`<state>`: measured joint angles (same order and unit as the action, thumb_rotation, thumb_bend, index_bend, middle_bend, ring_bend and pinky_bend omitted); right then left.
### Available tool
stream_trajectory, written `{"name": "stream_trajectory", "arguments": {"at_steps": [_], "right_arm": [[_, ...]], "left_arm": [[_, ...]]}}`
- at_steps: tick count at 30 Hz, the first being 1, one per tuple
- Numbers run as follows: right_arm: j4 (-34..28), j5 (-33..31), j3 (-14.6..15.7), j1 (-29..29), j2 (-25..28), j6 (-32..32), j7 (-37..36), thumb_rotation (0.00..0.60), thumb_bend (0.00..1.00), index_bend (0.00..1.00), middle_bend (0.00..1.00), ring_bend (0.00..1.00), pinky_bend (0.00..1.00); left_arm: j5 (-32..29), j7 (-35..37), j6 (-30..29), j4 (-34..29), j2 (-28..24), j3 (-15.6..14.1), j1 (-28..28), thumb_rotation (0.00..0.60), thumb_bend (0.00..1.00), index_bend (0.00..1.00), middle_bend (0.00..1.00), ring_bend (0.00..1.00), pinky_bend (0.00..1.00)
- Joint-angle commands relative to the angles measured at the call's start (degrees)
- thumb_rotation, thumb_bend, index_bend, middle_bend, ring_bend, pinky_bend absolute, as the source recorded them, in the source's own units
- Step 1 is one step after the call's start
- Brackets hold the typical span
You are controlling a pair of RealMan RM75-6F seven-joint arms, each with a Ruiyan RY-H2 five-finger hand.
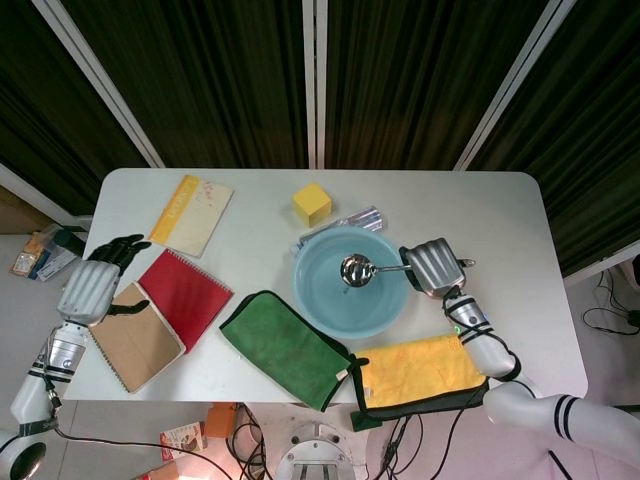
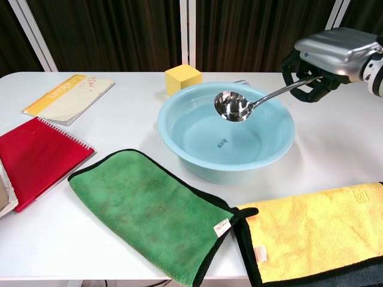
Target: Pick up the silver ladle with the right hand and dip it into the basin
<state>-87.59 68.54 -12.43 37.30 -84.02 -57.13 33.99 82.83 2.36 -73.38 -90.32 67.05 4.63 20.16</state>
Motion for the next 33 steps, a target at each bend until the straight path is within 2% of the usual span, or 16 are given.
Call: {"name": "stream_trajectory", "arguments": {"at_steps": [1, 9, 25, 33], "right_arm": [[1.99, -0.79, 0.56, 1.36, -2.66, -1.0, 1.96, 0.6, 0.75, 0.7, 0.83, 0.78, 0.8], [5.96, 0.39, 1.41, 2.63, -5.78, -2.56, 3.1, 0.6, 0.75, 0.7, 0.84, 0.78, 0.8], [18.23, 10.55, 4.58, 5.43, -12.57, -7.22, 5.43, 0.6, 0.75, 0.72, 0.84, 0.78, 0.8], [22.19, 12.12, 4.93, 5.77, -15.07, -7.7, 4.67, 0.6, 0.75, 0.73, 0.84, 0.78, 0.8]], "left_arm": [[0.21, 0.62, -0.32, 0.25, -0.24, -0.05, -0.27, 0.6, 0.03, 0.19, 0.12, 0.12, 0.24], [0.41, 2.16, -0.56, 1.16, -0.52, -0.12, -0.67, 0.6, 0.03, 0.19, 0.12, 0.12, 0.24], [0.93, 4.15, -1.18, 2.27, -0.9, -0.12, -1.26, 0.6, 0.03, 0.19, 0.12, 0.12, 0.24], [1.34, 4.9, -1.48, 2.46, -1.17, -0.21, -1.52, 0.6, 0.03, 0.19, 0.12, 0.12, 0.24]]}}
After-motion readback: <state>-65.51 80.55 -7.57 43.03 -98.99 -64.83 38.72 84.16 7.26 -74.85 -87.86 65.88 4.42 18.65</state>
